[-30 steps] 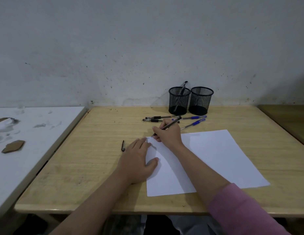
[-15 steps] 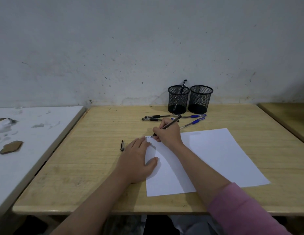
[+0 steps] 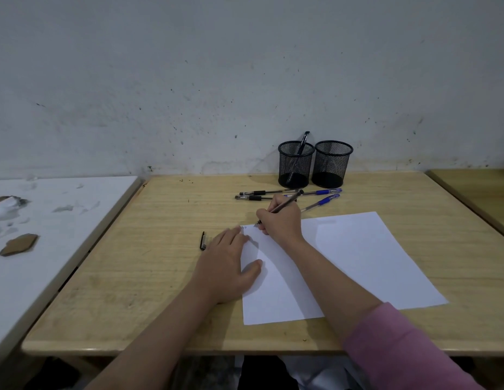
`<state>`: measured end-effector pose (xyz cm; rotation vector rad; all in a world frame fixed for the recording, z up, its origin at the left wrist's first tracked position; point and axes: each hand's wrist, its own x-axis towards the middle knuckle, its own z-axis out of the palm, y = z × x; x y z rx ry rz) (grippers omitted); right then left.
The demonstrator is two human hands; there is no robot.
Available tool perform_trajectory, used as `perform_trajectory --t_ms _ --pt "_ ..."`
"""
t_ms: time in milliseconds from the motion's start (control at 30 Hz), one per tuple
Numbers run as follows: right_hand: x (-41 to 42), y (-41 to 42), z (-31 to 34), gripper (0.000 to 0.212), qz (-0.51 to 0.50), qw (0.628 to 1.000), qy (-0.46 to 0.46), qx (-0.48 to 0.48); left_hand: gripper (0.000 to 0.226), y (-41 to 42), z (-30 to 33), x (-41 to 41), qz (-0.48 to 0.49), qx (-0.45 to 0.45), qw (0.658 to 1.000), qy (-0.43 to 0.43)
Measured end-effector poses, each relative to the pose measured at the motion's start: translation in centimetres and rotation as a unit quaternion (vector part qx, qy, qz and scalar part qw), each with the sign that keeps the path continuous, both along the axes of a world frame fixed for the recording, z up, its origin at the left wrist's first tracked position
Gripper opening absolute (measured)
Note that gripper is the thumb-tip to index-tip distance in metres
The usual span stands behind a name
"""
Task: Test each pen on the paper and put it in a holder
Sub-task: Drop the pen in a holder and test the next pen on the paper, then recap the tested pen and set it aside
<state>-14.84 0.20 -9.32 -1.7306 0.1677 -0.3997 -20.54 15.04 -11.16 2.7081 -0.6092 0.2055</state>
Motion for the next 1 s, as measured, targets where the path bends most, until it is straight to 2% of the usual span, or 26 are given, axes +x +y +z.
perform_trajectory --t_ms 300,433,533,633,833,1000 --pt "0.0 -0.1 0.0 0.031 -0.001 1.000 0.002 0.003 0.074 0.0 0.1 0.0 -0.002 -0.007 1.000 -0.011" --pt "0.1 -0.3 0.3 0.027 -0.018 0.998 0.023 0.051 0.074 0.1 0.4 -0.3 0.006 -0.011 1.000 -0.013" --pt "0.2 -0.6 0.5 0.025 -0.016 0.992 0.024 0.123 0.055 0.2 0.3 -0.7 0.088 -0.013 0.991 -0.099" --pt "0.3 -0.6 0.4 0.025 -0.010 0.987 0.010 0.158 0.038 0.2 0.4 -0.8 0.226 -0.070 0.959 -0.156" --pt "-0.5 -1.0 1.4 0.019 0.007 0.992 -0.019 0.125 0.025 0.4 1.1 -0.6 0.349 -0.106 0.930 -0.054" --pt "-2.6 -1.4 3.8 0.004 0.039 0.987 -0.033 0.154 0.022 0.6 1.5 -0.4 0.343 -0.138 0.929 -0.028"
